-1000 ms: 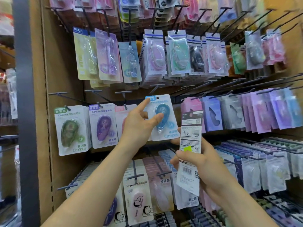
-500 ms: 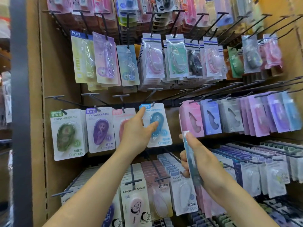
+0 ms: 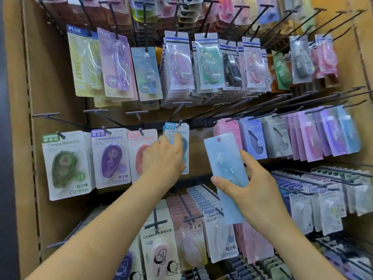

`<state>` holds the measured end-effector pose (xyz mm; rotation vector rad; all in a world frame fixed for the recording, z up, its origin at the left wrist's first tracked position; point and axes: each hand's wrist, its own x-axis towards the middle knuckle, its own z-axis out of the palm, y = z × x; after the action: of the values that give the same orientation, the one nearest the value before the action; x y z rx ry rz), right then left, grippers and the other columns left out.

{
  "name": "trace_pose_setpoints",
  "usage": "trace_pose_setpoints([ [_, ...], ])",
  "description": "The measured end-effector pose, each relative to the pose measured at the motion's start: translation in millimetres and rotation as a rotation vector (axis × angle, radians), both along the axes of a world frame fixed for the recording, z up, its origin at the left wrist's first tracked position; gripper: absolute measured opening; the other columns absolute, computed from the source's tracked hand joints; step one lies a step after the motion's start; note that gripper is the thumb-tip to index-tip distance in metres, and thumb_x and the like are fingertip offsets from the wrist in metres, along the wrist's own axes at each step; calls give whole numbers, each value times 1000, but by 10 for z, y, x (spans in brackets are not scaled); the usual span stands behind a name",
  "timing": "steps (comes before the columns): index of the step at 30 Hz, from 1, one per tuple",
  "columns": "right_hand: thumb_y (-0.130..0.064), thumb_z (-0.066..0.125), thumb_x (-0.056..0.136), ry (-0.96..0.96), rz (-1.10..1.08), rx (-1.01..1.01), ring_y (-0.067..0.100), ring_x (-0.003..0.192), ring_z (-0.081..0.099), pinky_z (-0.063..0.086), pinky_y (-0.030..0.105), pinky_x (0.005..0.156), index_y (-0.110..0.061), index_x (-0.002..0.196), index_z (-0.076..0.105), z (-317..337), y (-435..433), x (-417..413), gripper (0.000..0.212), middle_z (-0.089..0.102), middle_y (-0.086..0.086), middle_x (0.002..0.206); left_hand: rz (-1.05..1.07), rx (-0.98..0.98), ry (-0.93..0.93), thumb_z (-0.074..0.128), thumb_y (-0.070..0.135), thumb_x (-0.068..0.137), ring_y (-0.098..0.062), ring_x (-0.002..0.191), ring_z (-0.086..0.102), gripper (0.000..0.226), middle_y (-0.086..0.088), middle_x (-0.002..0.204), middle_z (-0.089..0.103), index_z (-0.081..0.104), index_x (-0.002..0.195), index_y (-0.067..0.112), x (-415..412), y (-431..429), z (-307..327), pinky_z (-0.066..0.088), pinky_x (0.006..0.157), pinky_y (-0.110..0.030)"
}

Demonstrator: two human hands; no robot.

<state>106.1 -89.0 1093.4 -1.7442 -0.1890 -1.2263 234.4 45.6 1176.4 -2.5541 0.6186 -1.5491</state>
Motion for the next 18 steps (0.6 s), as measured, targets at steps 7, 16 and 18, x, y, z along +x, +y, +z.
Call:
trace_pose_setpoints([
  [7, -26, 61, 94, 84, 169, 26, -7, 93, 63, 49, 8, 70, -49, 127, 44, -78, -130, 16, 43, 64, -28, 106, 87, 82, -52, 53, 54, 90, -30, 107, 61, 72, -10, 123, 62, 20, 146, 23, 107, -7, 74, 41, 93, -46],
  [16, -22, 73, 83, 36, 219, 239, 11, 83, 73, 57, 27, 64, -41, 112, 63, -194, -355, -144, 36, 76, -12, 96, 32, -10, -10, 49, 56, 92, -25, 104, 62, 75, -6, 125, 60, 20, 149, 17, 48, -67, 44, 46, 86, -42],
  [18, -26, 70, 85, 3, 193, 245, 8, 80, 72, 56, 24, 61, -46, 108, 59, -214, -420, -169, 32, 75, -14, 96, -164, -158, 8, 47, 53, 94, -25, 106, 59, 65, -5, 128, 56, 29, 146, 19, -131, -109, -14, 47, 77, -38],
])
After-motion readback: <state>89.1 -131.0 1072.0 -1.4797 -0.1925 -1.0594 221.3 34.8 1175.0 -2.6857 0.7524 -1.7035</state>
